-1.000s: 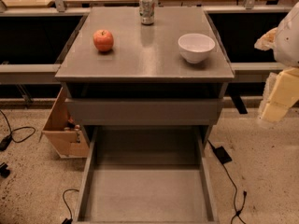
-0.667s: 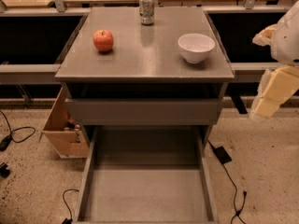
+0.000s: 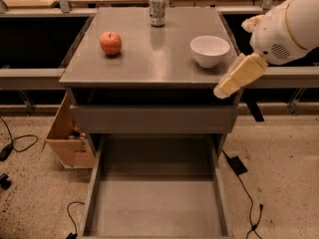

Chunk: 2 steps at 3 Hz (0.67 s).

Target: Place apple into middle drawer

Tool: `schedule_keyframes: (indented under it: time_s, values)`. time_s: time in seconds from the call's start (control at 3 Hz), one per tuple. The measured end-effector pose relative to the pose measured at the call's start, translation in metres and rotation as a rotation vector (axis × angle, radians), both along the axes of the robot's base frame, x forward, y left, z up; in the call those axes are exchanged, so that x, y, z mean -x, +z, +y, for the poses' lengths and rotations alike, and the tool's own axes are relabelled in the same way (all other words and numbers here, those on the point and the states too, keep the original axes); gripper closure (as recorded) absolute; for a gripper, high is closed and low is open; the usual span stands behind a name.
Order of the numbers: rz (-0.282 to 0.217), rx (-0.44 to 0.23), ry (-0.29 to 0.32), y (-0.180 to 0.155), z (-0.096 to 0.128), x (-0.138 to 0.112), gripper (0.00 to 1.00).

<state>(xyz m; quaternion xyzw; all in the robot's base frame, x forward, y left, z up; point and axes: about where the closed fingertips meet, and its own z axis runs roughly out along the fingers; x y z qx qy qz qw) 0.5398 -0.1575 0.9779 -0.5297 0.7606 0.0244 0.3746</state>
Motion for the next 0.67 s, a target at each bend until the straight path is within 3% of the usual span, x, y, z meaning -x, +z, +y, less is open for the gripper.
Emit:
schedule_keyframes:
  time_s: [0.33,0.67]
  values:
    - [-0.082,-0.135,-0.051,0.0092,0.0330,-0.0505,0.00]
    - [-0.082,-0.135,-0.051,0.0092,0.0330,-0.0506,0.00]
